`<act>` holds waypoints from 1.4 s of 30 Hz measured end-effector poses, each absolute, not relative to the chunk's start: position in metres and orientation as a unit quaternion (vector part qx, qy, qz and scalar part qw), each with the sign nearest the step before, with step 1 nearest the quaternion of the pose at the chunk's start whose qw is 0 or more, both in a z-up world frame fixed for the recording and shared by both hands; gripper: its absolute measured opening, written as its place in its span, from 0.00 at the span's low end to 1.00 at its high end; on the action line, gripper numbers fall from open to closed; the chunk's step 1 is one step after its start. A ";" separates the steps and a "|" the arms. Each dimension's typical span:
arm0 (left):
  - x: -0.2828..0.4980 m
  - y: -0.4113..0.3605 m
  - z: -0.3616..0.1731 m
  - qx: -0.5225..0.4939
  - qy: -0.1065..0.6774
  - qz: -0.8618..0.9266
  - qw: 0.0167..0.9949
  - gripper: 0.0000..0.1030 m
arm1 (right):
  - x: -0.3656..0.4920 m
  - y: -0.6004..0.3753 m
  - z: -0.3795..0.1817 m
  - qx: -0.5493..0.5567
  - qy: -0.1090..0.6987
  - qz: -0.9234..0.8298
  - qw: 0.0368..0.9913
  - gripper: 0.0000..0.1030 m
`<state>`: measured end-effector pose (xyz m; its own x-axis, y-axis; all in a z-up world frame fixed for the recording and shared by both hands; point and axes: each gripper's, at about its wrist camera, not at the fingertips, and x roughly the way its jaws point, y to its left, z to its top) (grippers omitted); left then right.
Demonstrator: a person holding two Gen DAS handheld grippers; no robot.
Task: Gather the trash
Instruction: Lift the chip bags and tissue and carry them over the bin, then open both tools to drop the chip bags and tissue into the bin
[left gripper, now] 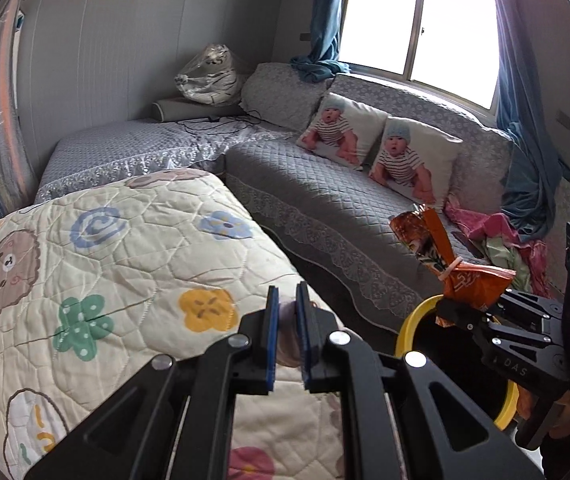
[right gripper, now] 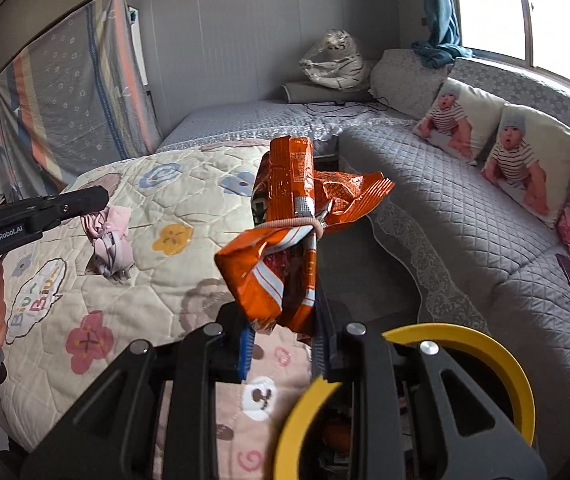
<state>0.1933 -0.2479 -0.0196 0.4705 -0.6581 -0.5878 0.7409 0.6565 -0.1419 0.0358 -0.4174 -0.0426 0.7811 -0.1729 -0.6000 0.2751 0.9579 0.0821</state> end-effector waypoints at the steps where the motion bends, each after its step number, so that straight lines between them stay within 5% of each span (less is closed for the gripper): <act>1: 0.188 -0.256 -0.019 0.069 0.311 -0.417 0.851 0.08 | 0.030 -0.422 -0.044 0.086 0.309 -0.127 0.939 0.22; 37: 0.085 -0.424 -0.083 0.130 0.344 -0.525 0.768 0.08 | -0.094 -0.503 -0.120 0.163 0.368 -0.284 0.870 0.24; 42: 0.092 -0.421 -0.090 0.113 0.361 -0.514 0.769 0.11 | -0.092 -0.504 -0.122 0.156 0.373 -0.287 0.868 0.38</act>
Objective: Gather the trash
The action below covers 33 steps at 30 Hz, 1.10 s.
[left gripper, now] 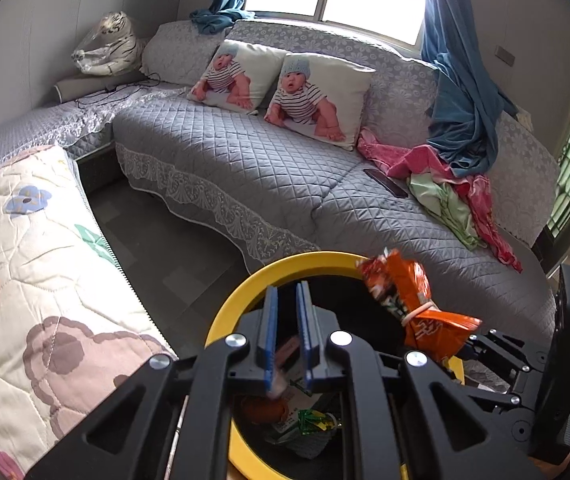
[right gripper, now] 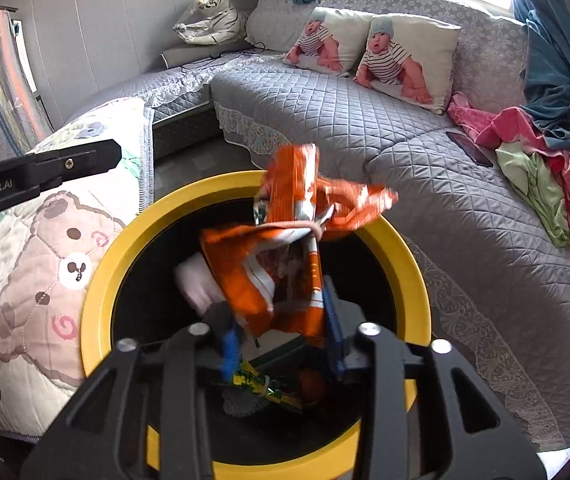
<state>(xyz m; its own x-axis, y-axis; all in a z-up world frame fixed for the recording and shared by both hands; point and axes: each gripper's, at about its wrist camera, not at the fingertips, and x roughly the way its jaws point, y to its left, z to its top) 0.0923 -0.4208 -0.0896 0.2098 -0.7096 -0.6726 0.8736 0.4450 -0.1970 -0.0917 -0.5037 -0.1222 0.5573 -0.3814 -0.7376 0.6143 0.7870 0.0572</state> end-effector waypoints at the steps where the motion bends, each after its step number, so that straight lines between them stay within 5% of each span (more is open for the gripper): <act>1: 0.094 -0.421 -0.090 0.113 0.362 -0.510 0.772 0.20 | -0.092 -0.504 -0.122 0.158 0.372 -0.289 0.868 0.39; 2: 0.095 -0.419 -0.090 0.111 0.363 -0.505 0.775 0.33 | -0.093 -0.505 -0.121 0.159 0.371 -0.293 0.867 0.43; 8: 0.113 -0.396 -0.085 0.075 0.366 -0.470 0.800 0.65 | -0.094 -0.506 -0.114 0.145 0.361 -0.327 0.861 0.67; 13: 0.126 -0.374 -0.074 0.060 0.349 -0.449 0.820 0.82 | -0.089 -0.506 -0.111 0.136 0.359 -0.345 0.856 0.77; 19: 0.140 -0.338 -0.060 0.037 0.328 -0.424 0.843 0.92 | -0.080 -0.507 -0.112 0.127 0.363 -0.361 0.850 0.86; 33: 0.167 -0.239 -0.048 0.002 0.305 -0.345 0.888 0.92 | -0.047 -0.478 -0.107 0.064 0.337 -0.407 0.846 0.92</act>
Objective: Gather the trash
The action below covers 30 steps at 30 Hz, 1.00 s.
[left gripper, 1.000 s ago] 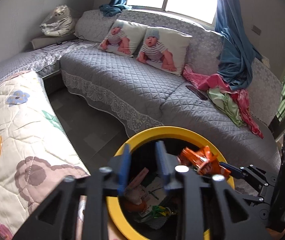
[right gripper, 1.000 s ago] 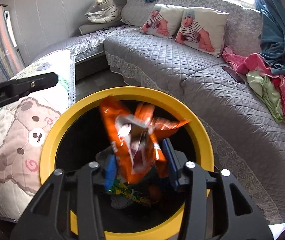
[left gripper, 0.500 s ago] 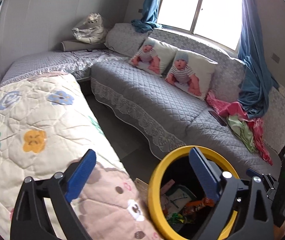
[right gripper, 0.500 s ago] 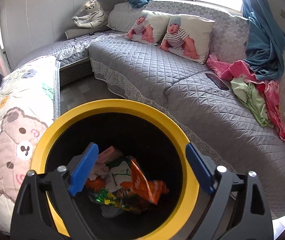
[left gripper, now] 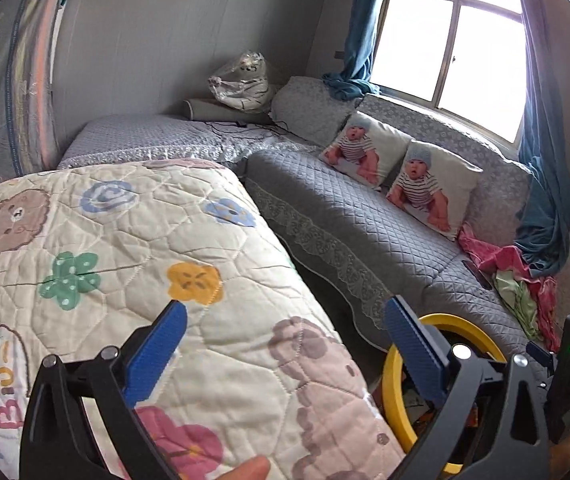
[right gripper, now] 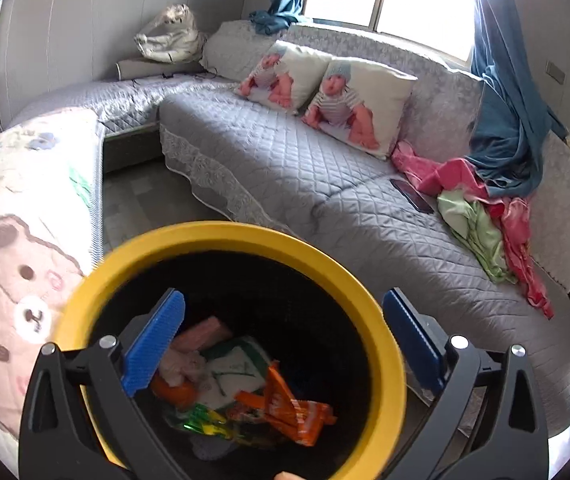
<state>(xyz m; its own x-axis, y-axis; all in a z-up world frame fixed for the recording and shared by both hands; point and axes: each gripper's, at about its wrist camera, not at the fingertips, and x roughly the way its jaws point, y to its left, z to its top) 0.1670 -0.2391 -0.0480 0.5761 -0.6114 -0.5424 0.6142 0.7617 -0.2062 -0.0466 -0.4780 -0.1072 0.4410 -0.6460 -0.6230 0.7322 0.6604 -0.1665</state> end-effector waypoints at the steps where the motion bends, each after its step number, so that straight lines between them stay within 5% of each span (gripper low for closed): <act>1: 0.168 -0.230 -0.047 -0.002 0.304 -0.338 0.891 0.92 | -0.045 -0.474 -0.105 0.065 0.330 -0.405 0.850 0.92; 30: 0.128 -0.034 -0.023 -0.009 0.228 -0.151 0.962 0.93 | 0.037 -0.258 -0.034 0.012 0.232 -0.182 0.955 0.92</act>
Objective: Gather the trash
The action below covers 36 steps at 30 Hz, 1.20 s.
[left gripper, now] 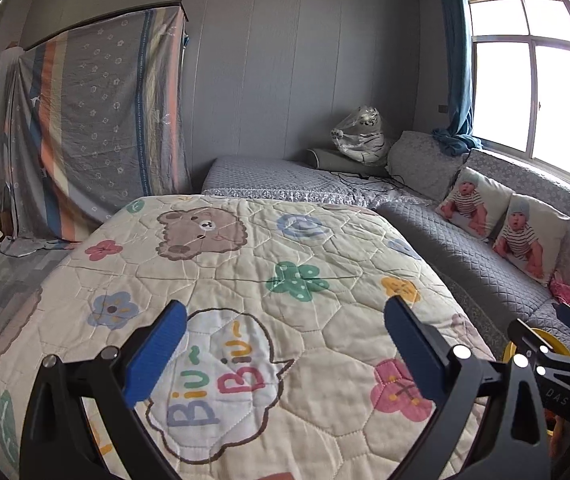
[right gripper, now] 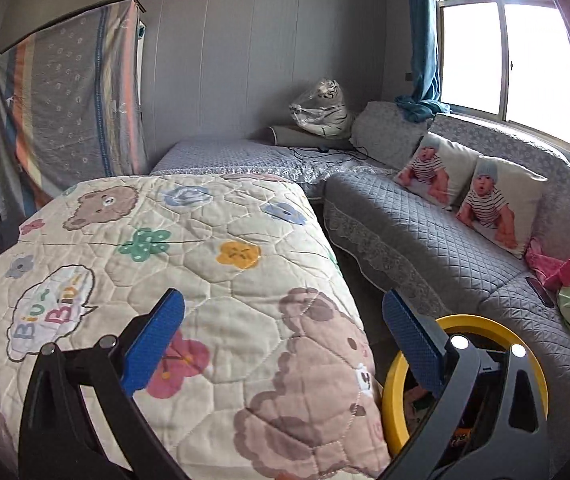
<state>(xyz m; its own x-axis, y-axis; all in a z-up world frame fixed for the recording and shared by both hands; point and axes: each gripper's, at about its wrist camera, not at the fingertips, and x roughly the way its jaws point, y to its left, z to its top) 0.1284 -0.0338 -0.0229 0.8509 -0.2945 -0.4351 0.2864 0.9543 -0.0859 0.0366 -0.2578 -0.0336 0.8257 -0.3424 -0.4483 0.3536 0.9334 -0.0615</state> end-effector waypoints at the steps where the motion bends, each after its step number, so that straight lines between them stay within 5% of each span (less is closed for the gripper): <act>1: 0.124 -0.030 -0.023 -0.009 0.227 -0.149 0.962 0.93 | 0.034 -0.252 -0.031 0.010 0.230 -0.180 0.956 0.92; 36: 0.071 0.002 -0.016 -0.006 0.195 -0.114 0.974 0.93 | 0.008 -0.222 -0.029 0.006 0.208 -0.169 0.963 0.92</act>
